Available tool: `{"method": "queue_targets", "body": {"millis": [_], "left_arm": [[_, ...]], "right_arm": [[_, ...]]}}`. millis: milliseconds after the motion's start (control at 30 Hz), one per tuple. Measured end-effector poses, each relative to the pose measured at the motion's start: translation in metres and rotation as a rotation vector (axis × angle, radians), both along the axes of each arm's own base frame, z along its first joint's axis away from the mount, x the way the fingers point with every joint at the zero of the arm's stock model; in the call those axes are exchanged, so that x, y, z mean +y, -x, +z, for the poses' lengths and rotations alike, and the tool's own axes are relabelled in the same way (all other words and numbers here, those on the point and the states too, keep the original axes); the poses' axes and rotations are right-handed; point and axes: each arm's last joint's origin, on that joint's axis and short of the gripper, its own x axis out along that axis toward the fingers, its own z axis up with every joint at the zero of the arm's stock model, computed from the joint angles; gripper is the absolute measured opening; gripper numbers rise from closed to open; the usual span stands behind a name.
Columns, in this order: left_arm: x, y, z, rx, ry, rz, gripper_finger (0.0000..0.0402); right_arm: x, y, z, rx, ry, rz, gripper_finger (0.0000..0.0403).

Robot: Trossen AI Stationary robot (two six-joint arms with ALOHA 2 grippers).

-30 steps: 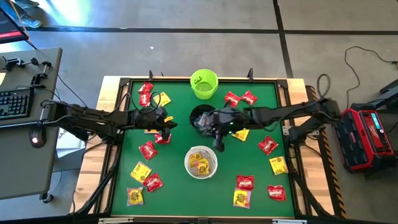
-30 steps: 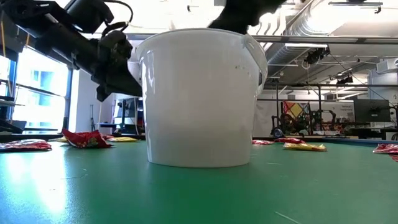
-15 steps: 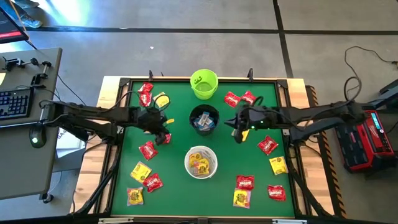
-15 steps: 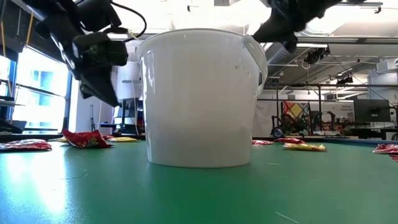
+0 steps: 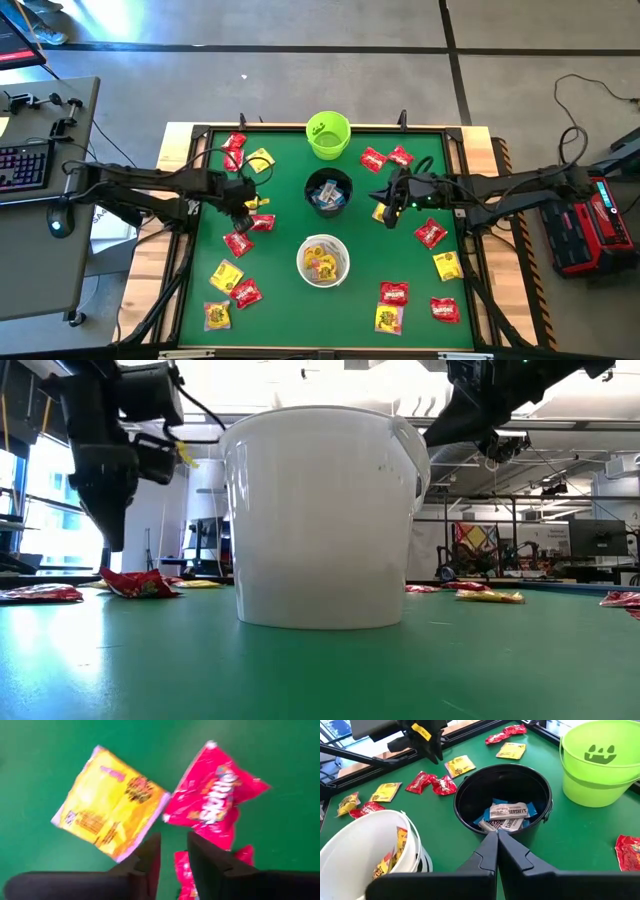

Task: Sort candy by brand, put in halloween buckets
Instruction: Put the yellow candy into the white bucket

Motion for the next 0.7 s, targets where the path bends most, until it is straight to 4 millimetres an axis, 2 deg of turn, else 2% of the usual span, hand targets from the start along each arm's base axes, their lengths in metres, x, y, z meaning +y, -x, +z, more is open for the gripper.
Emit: {"method": "queue_targets", "body": {"millis": [300,433,700], "left_arm": [[0.015,-0.002,-0.014,0.099,0.043,0.153,0.0177],[0.019,-0.005,-0.023,0.15,0.062,0.155,0.0209],[0.021,-0.009,-0.039,0.275,0.049,0.18,0.0227]], "right_arm": [[0.0,0.001,-0.001,0.015,0.006,0.003,0.0],[0.0,0.001,-0.001,0.016,0.005,0.003,0.0],[0.0,0.001,-0.001,0.013,-0.005,-0.001,0.0]]}}
